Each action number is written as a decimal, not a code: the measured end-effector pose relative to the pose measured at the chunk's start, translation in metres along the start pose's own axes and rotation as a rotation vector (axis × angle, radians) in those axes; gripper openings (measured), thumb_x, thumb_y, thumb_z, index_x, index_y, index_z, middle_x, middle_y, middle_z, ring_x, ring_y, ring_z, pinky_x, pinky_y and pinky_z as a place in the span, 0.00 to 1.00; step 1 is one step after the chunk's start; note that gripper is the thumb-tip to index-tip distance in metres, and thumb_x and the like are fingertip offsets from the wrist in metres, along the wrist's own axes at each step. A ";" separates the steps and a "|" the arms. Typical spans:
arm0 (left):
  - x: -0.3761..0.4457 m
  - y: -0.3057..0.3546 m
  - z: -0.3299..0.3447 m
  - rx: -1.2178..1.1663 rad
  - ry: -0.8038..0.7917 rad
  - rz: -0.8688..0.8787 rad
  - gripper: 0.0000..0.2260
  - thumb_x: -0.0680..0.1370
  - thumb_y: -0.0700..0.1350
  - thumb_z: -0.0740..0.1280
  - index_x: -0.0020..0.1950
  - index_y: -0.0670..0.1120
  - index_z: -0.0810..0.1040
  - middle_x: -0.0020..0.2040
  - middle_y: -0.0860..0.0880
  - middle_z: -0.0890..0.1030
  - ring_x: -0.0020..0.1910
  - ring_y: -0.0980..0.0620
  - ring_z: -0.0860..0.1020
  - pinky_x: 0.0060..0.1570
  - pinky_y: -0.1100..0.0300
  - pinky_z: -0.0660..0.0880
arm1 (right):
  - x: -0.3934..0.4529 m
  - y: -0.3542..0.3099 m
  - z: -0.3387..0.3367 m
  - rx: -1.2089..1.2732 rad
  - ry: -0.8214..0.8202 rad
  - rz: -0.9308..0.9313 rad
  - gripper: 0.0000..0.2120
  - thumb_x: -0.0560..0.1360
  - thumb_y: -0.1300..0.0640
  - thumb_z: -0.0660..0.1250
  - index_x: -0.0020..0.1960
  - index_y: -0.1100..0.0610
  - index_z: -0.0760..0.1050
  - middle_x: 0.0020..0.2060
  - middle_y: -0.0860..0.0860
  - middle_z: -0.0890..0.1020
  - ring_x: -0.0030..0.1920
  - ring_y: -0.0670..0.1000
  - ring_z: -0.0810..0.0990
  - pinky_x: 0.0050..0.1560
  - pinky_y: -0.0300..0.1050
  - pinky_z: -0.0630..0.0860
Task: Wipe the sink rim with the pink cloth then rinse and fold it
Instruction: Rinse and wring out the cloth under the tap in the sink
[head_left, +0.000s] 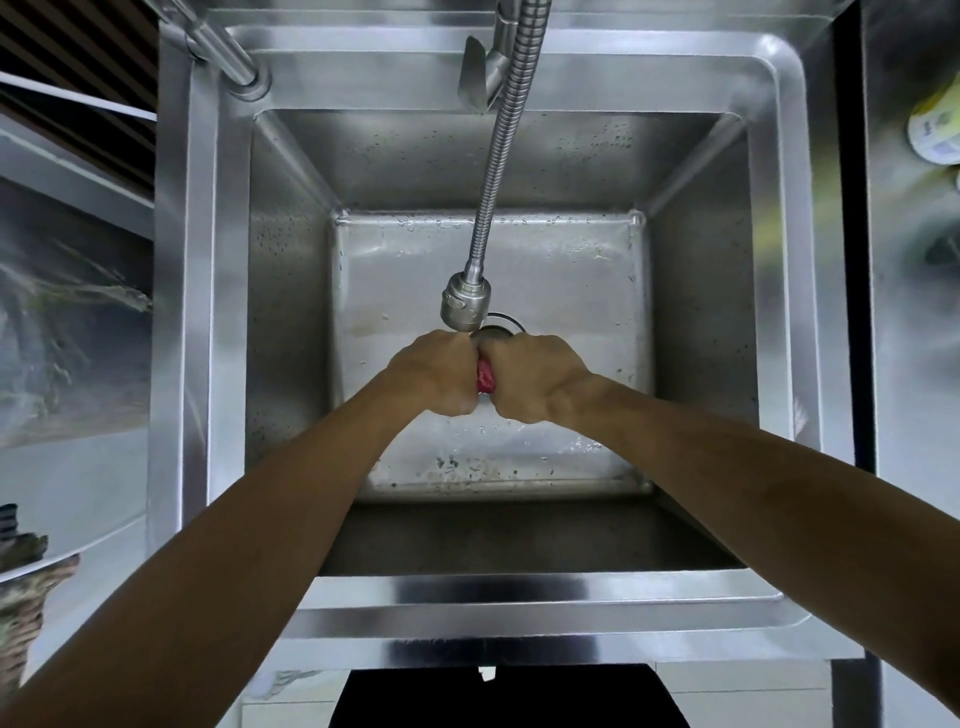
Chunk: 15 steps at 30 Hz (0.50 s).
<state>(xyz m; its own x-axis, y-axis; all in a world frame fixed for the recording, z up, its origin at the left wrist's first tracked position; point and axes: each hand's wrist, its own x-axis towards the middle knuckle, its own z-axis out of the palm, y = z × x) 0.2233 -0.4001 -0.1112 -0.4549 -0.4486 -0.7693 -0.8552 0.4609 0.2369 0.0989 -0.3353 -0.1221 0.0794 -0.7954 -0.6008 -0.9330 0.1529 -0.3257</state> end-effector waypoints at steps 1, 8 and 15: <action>0.000 0.000 0.000 0.000 -0.014 -0.005 0.12 0.71 0.39 0.70 0.34 0.48 0.69 0.36 0.48 0.74 0.32 0.52 0.72 0.34 0.58 0.70 | 0.000 -0.001 0.002 -0.023 0.014 -0.010 0.18 0.73 0.59 0.68 0.63 0.52 0.74 0.51 0.51 0.82 0.42 0.56 0.78 0.41 0.45 0.69; -0.007 0.001 0.010 -0.045 -0.057 0.012 0.06 0.71 0.44 0.73 0.40 0.46 0.77 0.38 0.47 0.79 0.37 0.48 0.78 0.36 0.57 0.76 | -0.003 -0.001 -0.003 -0.077 -0.132 -0.009 0.12 0.73 0.58 0.68 0.56 0.52 0.74 0.45 0.49 0.82 0.45 0.55 0.82 0.39 0.45 0.69; -0.022 -0.013 -0.019 -0.257 -0.300 0.041 0.07 0.70 0.44 0.75 0.47 0.46 0.82 0.44 0.42 0.84 0.36 0.50 0.83 0.34 0.59 0.81 | -0.029 0.001 -0.019 0.276 -0.261 -0.015 0.26 0.69 0.45 0.77 0.60 0.50 0.69 0.48 0.48 0.79 0.46 0.51 0.80 0.46 0.51 0.79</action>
<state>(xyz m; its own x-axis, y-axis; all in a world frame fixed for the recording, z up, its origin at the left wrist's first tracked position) 0.2399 -0.4110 -0.0857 -0.4302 -0.1728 -0.8860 -0.8893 0.2500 0.3831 0.0892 -0.3236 -0.0913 0.2125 -0.6278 -0.7488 -0.8045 0.3225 -0.4988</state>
